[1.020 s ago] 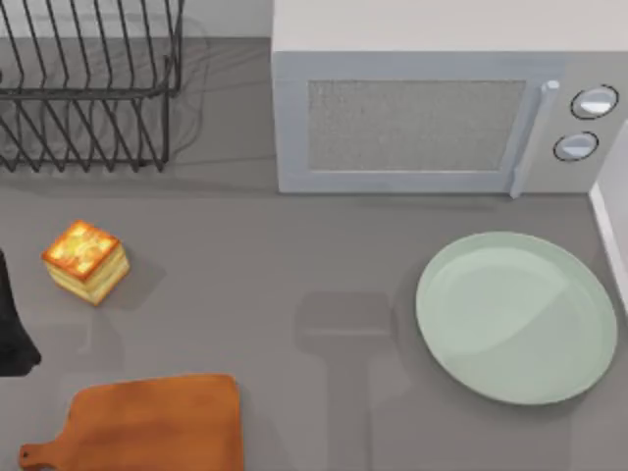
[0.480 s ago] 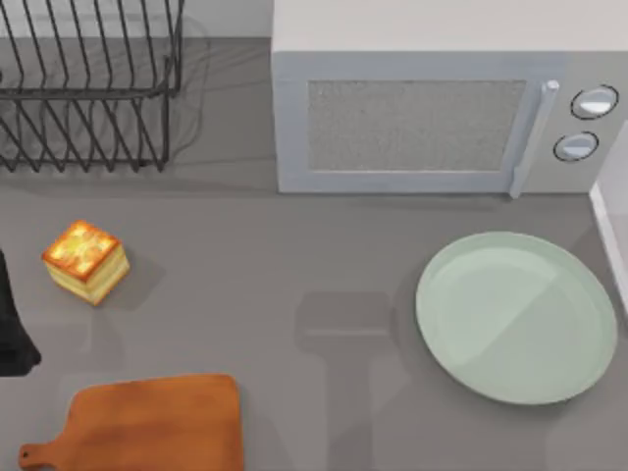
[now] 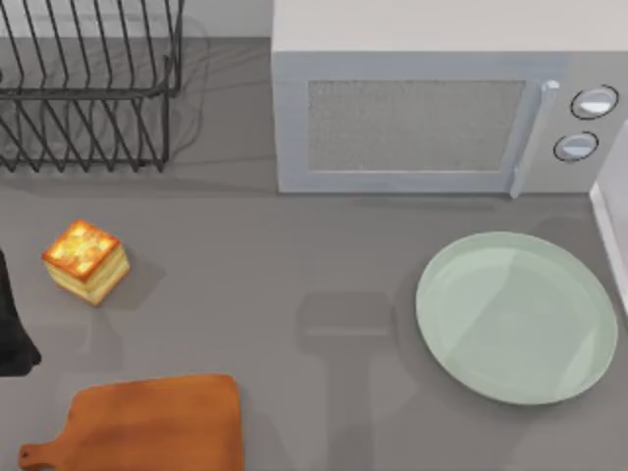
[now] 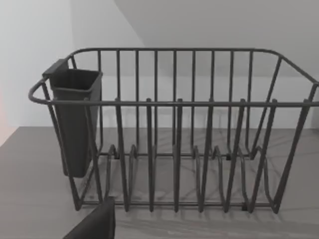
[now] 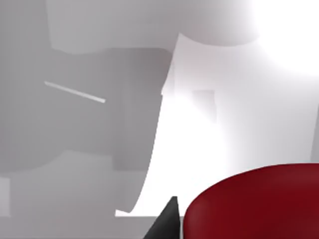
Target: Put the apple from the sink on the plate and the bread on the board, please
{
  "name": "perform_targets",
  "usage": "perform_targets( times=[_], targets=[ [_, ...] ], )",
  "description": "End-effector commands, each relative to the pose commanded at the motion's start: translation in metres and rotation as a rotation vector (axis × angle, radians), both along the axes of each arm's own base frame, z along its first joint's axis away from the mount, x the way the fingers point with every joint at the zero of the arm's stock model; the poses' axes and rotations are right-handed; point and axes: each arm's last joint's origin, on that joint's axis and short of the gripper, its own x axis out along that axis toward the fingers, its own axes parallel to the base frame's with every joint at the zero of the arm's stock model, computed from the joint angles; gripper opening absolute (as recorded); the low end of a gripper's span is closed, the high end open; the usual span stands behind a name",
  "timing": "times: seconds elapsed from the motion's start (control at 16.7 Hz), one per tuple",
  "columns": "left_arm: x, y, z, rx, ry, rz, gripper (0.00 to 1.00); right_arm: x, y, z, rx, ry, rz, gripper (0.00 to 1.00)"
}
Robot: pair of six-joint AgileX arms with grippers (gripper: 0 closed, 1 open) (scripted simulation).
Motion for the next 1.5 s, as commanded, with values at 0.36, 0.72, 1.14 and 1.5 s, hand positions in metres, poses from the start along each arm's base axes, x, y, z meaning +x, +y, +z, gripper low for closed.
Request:
perform_targets(
  times=[0.36,0.72,1.14,1.5],
  targets=[
    [0.000,0.000,0.000,0.000,0.000,0.000,1.00,0.003,0.022,0.033,-0.017,-0.059,0.007,0.00],
    [0.000,0.000,0.000,0.000,0.000,0.000,1.00,-0.015,0.108,0.103,-0.009,-0.138,0.036,0.00],
    [0.000,0.000,0.000,0.000,0.000,0.000,1.00,-0.069,0.217,0.147,0.044,-0.142,0.071,0.00],
    [0.000,0.000,0.000,0.000,0.000,0.000,1.00,-0.096,0.276,0.122,0.035,-0.017,0.054,0.00]
  ],
)
